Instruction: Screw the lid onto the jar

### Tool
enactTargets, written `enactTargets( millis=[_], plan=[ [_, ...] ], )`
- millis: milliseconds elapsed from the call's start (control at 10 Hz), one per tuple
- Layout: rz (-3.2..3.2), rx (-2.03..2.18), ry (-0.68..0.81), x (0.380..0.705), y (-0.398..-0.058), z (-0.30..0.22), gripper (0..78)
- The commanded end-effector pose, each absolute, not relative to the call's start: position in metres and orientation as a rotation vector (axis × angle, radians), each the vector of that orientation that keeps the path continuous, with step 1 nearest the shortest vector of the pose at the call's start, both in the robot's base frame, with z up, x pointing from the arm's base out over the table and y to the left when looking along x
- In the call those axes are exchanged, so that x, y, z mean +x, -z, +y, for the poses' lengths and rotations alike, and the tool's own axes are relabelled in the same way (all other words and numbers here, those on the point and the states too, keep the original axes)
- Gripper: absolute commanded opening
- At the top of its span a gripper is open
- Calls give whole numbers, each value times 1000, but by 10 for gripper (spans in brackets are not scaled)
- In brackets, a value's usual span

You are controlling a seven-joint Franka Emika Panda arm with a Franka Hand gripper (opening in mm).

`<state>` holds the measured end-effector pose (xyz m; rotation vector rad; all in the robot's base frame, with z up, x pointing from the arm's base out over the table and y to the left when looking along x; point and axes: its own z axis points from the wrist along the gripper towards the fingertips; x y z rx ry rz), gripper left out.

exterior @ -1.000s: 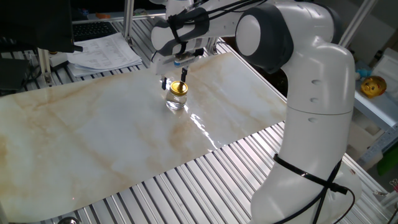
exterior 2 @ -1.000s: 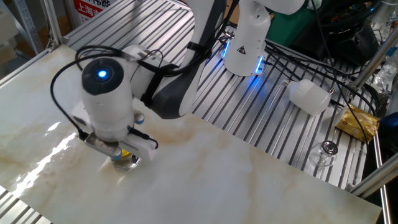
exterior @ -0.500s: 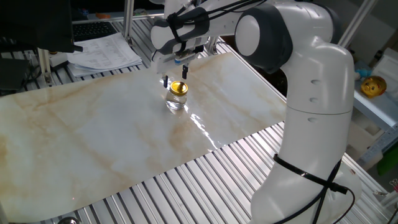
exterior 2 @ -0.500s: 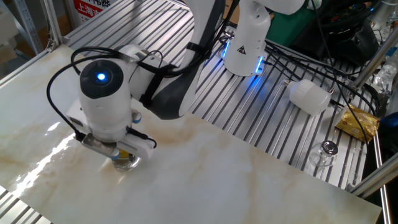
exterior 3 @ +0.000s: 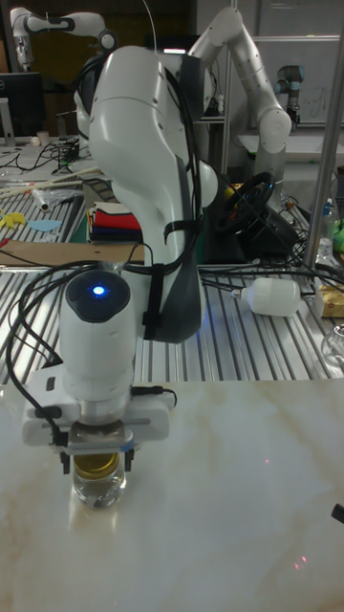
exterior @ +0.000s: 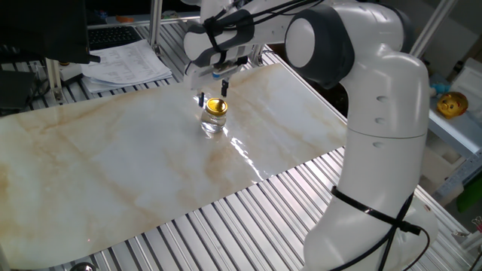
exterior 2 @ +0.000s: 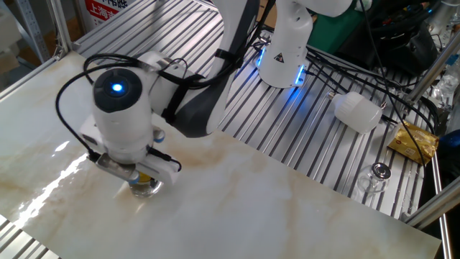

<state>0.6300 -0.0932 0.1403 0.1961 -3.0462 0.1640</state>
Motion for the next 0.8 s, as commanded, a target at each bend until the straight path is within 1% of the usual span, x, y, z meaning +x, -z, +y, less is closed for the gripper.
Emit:
enactTargets(
  millis=[100,400,800],
  plan=[
    [-3050,189,-177,620,-146,-92,774],
    [-3040,227,-189,617,-151,-105,774],
    [-3085,161,-193,608,-139,-98,774]
  ],
)
